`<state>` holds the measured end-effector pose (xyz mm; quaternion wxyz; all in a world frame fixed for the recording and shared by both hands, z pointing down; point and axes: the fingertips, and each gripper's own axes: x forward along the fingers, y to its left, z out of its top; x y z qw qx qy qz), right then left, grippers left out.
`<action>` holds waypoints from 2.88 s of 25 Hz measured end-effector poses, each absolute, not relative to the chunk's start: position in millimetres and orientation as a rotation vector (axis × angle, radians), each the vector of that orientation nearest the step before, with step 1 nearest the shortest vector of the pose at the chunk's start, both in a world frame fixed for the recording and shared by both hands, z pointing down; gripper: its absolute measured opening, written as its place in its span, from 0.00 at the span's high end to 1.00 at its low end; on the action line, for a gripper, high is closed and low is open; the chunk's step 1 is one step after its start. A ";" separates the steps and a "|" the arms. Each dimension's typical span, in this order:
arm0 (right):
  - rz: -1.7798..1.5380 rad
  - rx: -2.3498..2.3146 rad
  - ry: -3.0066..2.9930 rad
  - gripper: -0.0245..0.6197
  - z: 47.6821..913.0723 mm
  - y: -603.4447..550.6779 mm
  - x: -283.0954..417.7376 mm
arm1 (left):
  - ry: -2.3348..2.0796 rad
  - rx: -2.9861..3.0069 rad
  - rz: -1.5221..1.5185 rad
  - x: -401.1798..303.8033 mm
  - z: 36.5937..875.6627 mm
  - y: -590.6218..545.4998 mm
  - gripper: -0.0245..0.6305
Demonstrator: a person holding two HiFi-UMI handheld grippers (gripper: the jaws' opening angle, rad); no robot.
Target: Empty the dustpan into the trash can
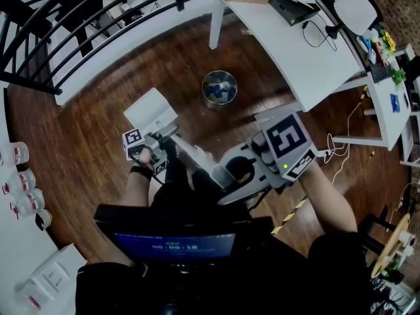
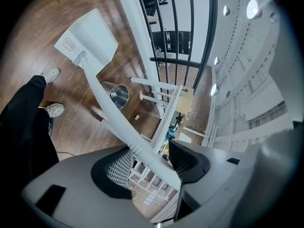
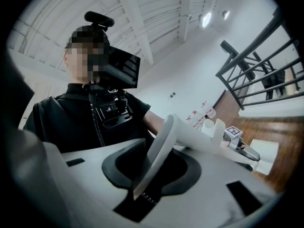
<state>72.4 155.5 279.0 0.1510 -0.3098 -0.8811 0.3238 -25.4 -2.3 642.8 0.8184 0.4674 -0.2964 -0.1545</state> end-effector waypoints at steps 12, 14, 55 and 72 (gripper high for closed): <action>0.956 -0.758 -2.624 0.81 289.6 155.7 61.8 | -0.835 0.833 -0.560 -55.3 676.8 -20.6 0.60; 0.971 -0.745 -2.623 0.81 295.1 155.6 61.1 | -0.858 0.800 -0.569 -54.0 685.5 -16.8 0.60; 1.534 -0.324 -2.594 0.81 528.7 40.8 -17.1 | -0.981 1.828 -0.516 -176.5 482.9 -66.1 0.96; 1.681 -0.170 -2.590 0.83 565.0 -2.0 -41.0 | -1.465 2.165 -0.131 -235.4 455.2 -107.6 0.96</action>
